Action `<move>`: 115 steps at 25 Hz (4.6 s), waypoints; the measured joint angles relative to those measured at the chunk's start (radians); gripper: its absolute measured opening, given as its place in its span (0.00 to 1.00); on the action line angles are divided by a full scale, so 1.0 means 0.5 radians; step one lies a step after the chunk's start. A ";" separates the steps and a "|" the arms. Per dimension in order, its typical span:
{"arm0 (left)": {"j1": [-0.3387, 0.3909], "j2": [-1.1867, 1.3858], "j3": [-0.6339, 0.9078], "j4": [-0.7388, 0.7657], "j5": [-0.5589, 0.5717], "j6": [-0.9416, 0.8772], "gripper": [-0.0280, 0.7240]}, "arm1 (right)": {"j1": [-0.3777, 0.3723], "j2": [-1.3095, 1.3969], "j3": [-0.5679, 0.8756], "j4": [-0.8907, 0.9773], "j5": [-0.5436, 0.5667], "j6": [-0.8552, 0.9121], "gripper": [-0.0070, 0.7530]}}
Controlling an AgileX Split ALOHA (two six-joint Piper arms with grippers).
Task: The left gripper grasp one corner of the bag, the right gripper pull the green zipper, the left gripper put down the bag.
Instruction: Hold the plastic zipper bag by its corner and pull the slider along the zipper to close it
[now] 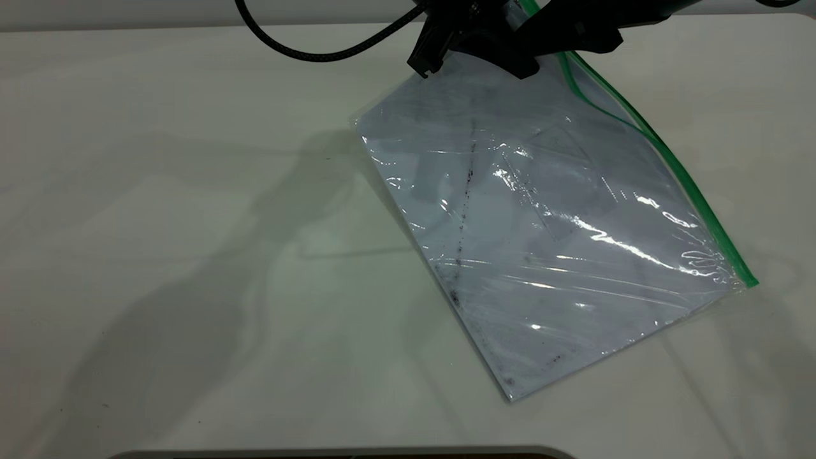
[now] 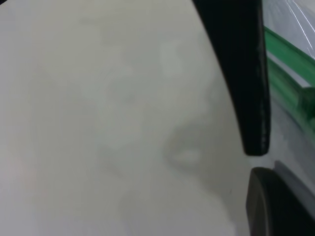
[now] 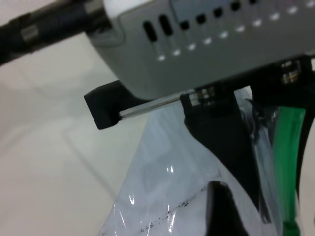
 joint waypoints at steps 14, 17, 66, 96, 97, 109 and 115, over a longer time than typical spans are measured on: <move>0.004 -0.016 0.000 -0.047 0.045 -0.080 0.11 | 0.000 0.000 -0.002 0.006 -0.031 0.000 0.07; 0.022 -0.032 0.000 -0.046 0.060 -0.141 0.11 | 0.000 0.000 -0.006 0.031 -0.029 0.000 0.07; 0.460 -0.244 0.000 -0.187 0.304 -0.357 0.11 | 0.002 0.000 -0.010 0.037 -0.186 0.000 0.09; 0.603 -0.291 0.000 -0.188 0.304 -0.374 0.11 | 0.002 0.000 -0.009 -0.906 -0.176 0.926 0.09; 0.603 -0.291 0.000 -0.186 0.304 -0.374 0.11 | 0.002 0.000 -0.009 -0.975 -0.160 1.003 0.09; 0.603 -0.291 0.000 -0.174 0.306 -0.374 0.11 | 0.002 0.000 -0.009 -1.535 -0.022 1.608 0.10; 0.607 -0.291 0.000 -0.170 0.306 -0.372 0.11 | 0.002 0.000 -0.007 -1.569 -0.019 1.675 0.16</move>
